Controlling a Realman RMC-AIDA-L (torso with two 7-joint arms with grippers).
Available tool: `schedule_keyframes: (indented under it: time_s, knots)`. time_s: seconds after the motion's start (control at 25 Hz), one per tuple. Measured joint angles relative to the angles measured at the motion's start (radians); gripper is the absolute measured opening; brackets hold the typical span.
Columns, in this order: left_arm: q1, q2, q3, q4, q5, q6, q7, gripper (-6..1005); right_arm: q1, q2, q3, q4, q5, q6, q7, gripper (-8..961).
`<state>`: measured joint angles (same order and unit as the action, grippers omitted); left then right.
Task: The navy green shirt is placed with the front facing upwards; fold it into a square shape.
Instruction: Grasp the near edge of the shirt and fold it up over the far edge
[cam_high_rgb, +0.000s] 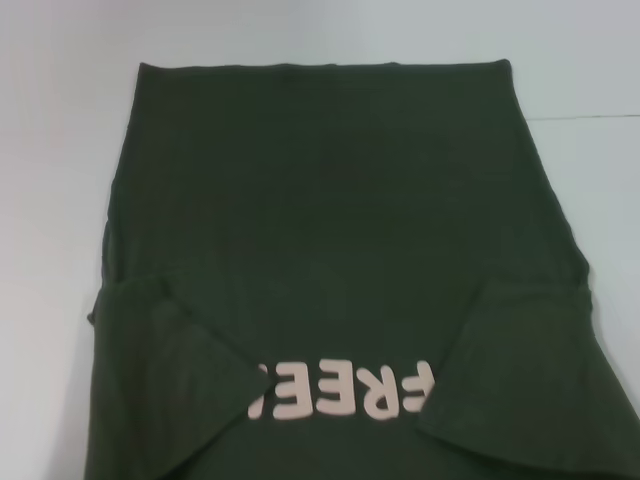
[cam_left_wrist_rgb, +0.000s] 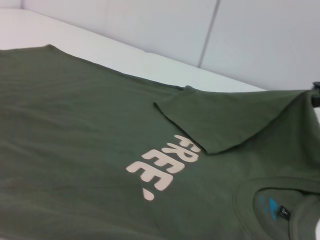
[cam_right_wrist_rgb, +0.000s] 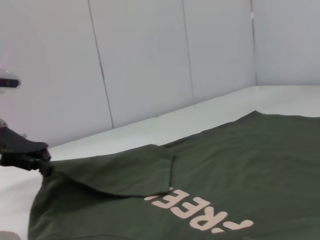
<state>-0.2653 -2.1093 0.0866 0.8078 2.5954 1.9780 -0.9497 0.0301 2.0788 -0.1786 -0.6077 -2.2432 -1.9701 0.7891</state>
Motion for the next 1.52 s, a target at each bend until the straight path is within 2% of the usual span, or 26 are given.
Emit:
schedule_keyframes:
  time_s: [0.2,0.36,0.48,0.72,0.92,1.12,1.52]
  knots:
    - [0.016,-0.007,0.003,0.013,0.048,0.033,0.028,20,-0.073,0.004,0.02,0.0,-0.003,-0.011,-0.041,47]
    - [0.016,-0.009,-0.001,0.024,0.048,0.037,0.031,20,-0.084,0.004,0.048,0.008,-0.003,-0.011,-0.051,47]
    - [-0.01,-0.006,-0.012,0.012,0.029,0.025,0.019,21,-0.06,0.007,0.062,0.017,-0.003,-0.008,-0.046,47]
    - [-0.047,0.004,-0.112,-0.043,-0.048,-0.027,0.011,21,0.014,0.005,0.132,0.047,0.001,-0.012,-0.012,46]
    - [-0.048,0.006,-0.161,-0.064,-0.102,-0.058,0.011,21,0.053,-0.004,0.177,0.051,0.003,-0.009,0.013,46]
    - [-0.042,0.007,-0.213,-0.088,-0.131,-0.081,0.011,22,0.08,-0.003,0.234,0.052,0.005,0.014,0.025,46]
    - [-0.063,0.011,-0.239,-0.149,-0.163,-0.171,-0.007,22,0.149,0.001,0.28,0.056,0.006,0.093,0.086,46]
